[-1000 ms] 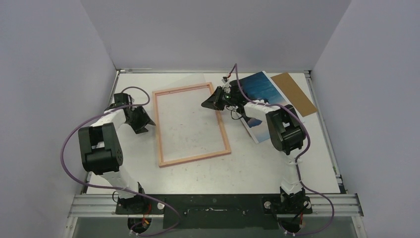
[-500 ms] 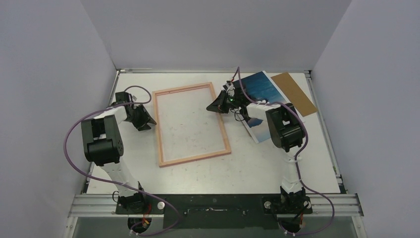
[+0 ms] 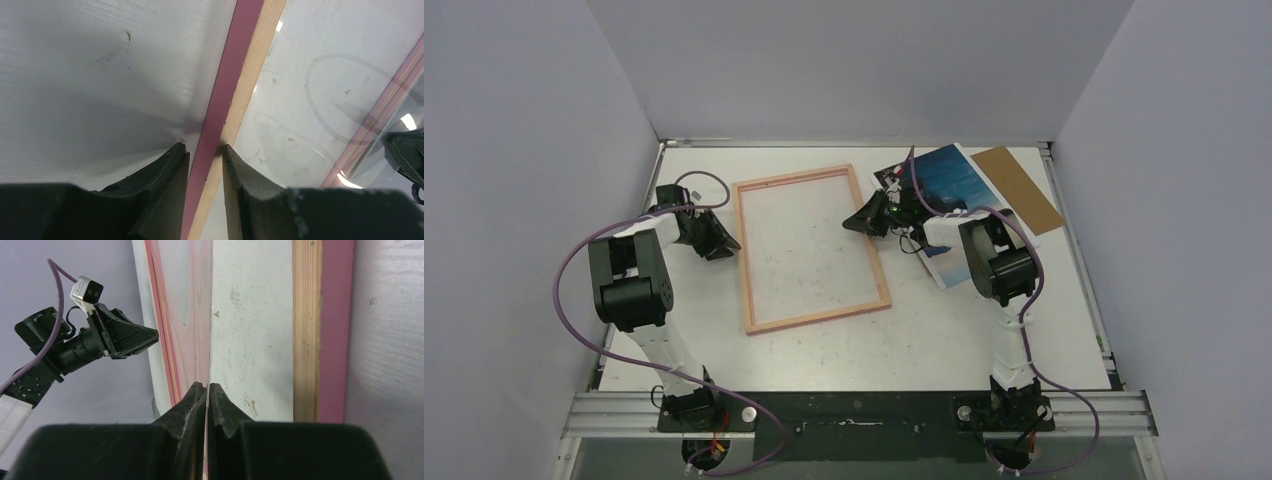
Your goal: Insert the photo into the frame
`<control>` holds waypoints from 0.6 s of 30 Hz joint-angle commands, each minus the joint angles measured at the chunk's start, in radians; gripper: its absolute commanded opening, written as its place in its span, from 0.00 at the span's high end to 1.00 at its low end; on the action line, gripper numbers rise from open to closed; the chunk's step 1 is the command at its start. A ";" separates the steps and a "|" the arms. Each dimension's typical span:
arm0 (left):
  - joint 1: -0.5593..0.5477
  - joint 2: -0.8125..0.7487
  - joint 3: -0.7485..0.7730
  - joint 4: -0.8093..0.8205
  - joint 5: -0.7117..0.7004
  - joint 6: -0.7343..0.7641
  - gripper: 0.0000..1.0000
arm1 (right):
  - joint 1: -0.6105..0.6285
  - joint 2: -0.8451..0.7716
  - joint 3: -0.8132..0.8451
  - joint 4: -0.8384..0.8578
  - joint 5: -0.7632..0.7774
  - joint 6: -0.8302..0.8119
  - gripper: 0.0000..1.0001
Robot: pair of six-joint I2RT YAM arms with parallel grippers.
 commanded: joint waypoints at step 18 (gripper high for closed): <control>0.001 0.075 0.012 0.054 -0.041 0.013 0.73 | -0.001 -0.030 0.043 -0.046 -0.108 0.079 1.00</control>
